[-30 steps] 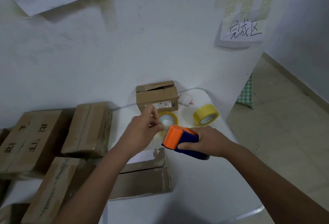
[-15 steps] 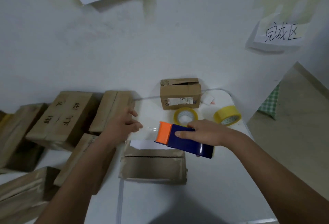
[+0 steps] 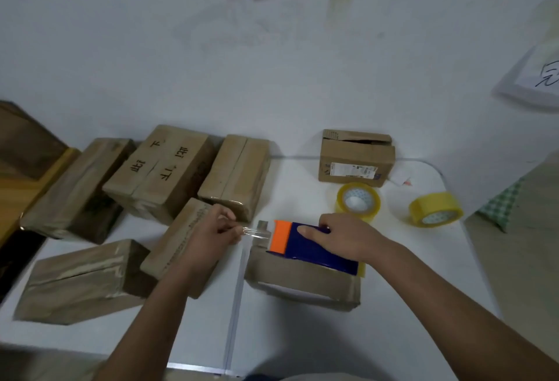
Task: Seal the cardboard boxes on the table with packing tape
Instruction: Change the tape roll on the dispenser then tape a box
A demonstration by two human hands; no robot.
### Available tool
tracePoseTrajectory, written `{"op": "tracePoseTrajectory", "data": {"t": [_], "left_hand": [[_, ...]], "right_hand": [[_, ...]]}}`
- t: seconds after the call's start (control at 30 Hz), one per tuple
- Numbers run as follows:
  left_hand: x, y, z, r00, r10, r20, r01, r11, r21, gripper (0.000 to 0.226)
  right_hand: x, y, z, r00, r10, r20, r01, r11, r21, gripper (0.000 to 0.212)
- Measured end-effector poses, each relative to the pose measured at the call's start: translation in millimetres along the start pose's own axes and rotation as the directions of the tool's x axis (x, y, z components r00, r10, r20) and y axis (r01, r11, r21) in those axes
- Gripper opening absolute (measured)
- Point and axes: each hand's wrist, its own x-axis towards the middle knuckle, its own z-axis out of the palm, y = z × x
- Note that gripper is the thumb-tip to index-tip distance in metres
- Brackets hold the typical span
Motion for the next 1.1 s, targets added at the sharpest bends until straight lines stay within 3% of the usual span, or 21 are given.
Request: {"op": "tracePoseTrajectory", "data": {"t": [0.3, 1.1], "left_hand": [[15, -37, 7, 1.000, 0.005, -0.012, -0.006, 0.999, -0.042, 0.021], [24, -52, 1, 0.999, 0.049, 0.009, -0.047, 0.992, -0.117, 0.018]], "right_hand": [[14, -5, 16, 0.996, 0.066, -0.068, -0.069, 0.997, -0.043, 0.060], [14, -6, 0, 0.998, 0.068, 0.006, -0.068, 0.996, -0.066, 0.064]]}}
